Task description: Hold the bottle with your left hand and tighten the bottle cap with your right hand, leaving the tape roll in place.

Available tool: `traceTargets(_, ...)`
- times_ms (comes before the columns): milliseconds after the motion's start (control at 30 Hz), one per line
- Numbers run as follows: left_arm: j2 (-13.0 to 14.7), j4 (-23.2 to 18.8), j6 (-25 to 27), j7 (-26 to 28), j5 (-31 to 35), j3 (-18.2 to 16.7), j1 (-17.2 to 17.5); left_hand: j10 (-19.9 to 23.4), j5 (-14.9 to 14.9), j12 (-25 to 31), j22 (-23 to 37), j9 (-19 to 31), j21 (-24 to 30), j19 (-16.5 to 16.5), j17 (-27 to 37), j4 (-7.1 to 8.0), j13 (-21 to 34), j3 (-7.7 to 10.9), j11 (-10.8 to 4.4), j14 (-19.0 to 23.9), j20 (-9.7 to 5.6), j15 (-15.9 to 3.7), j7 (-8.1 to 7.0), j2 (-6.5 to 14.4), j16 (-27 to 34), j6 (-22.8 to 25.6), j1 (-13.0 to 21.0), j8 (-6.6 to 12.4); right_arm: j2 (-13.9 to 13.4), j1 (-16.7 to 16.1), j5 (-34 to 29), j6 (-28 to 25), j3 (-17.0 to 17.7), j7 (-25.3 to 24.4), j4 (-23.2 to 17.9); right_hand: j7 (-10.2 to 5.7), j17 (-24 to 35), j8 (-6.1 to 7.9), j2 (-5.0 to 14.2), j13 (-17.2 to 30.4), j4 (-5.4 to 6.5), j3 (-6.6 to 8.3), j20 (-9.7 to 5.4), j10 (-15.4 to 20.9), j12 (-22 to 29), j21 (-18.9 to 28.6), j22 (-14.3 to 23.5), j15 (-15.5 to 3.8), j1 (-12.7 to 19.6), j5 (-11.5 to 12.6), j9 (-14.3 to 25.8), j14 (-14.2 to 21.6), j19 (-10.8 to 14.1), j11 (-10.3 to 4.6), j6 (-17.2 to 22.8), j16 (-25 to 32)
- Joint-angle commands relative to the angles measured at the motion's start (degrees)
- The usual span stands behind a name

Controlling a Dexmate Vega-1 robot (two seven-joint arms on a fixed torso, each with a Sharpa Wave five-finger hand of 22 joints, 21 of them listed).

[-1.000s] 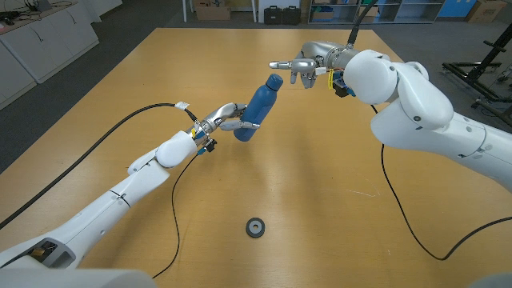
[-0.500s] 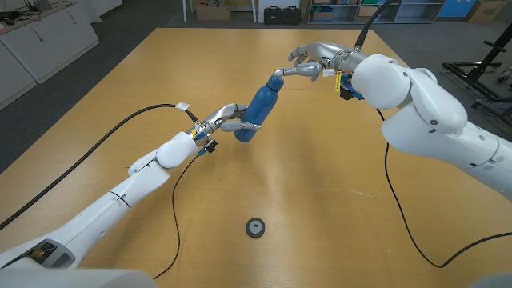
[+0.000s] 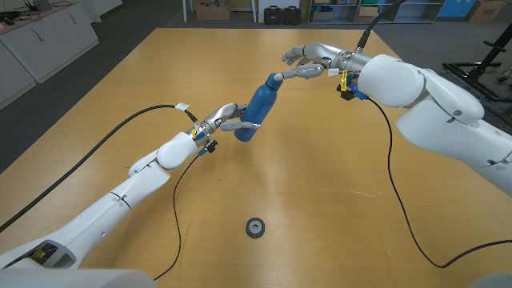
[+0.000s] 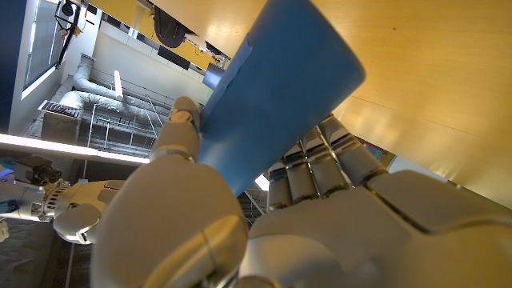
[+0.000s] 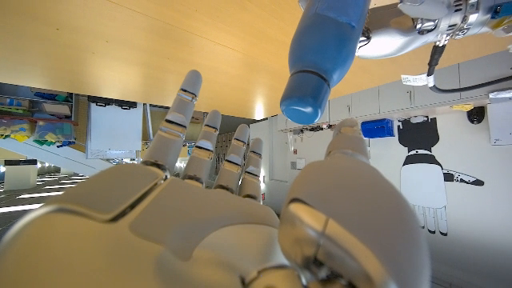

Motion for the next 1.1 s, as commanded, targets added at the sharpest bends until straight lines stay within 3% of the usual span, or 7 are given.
traceTargets(33, 0.24, -0.41, -0.76, 0.35, 0.03, -0.33, 0.4, 4.13, 0.39, -0.12, 0.21, 0.25, 0.08, 0.01, 0.14, 3.78, 0.34, 4.49, -4.38, 0.33, -7.01, -8.99, -9.4, 7.57, -0.28, 9.76, 2.5, 0.26, -0.89, 2.61, 0.75, 0.28, -2.14, 0.61, 0.42, -0.62, -0.14, 0.24, 0.24, -0.03, -0.53, 0.44, -0.51, 1.71, 0.2, -0.21, 0.26, -0.15, 1.26, 0.44, 0.19, 1.21, 0.35, -0.47, 1.44, 0.78)
traceTargets(200, 0.49, -0.67, -1.32, 0.84, -0.04, -0.78, 1.03, 4.19, 0.4, -0.12, 0.2, 0.25, 0.06, -0.02, 0.13, 3.73, 0.36, 4.56, -4.44, 0.43, -7.07, -8.97, -9.5, 7.59, -0.25, 9.77, 2.52, 0.22, -0.71, 3.66, 0.41, -0.77, -3.16, 1.25, 0.55, -2.08, -0.26, 0.64, 0.4, -0.26, -0.5, 0.6, -0.71, 3.38, 0.52, -0.26, 0.27, -0.15, 1.44, 0.43, 0.21, 2.25, 0.59, -1.41, 3.07, 1.27)
traceTargets(600, 0.49, -0.33, -1.91, 0.92, -0.34, -0.91, 1.37, 4.27, 0.4, -0.14, 0.19, 0.26, 0.03, -0.06, 0.09, 3.65, 0.39, 4.65, -4.29, 0.42, -7.07, -8.95, -9.4, 7.54, -0.28, 9.82, 2.55, 0.17, -0.12, 7.18, -1.03, -2.09, -6.47, 4.38, 0.92, -2.9, -0.55, 1.09, 0.85, -0.49, -0.8, 1.19, -1.13, 6.88, 1.45, -0.28, 0.3, -0.82, 2.51, 0.46, 0.19, 4.06, 1.12, -2.53, 5.25, 2.0)
traceTargets(1100, 0.44, -0.33, -1.66, 0.67, -0.18, -0.76, 1.21, 4.16, 0.38, -0.25, 0.18, 0.27, 0.0, -0.11, 0.07, 3.63, 0.44, 4.76, -4.36, 0.42, -7.03, -8.94, -9.44, 7.53, -0.31, 10.0, 2.49, 0.14, 0.56, 6.58, -1.97, -2.65, -6.48, 3.31, 0.87, -4.62, -0.97, 2.05, 1.71, -0.97, -1.03, 2.11, -2.22, 11.62, 2.54, -0.01, 0.33, -2.43, 4.01, 0.43, 0.09, 7.1, 2.55, -4.21, 9.46, 3.16)
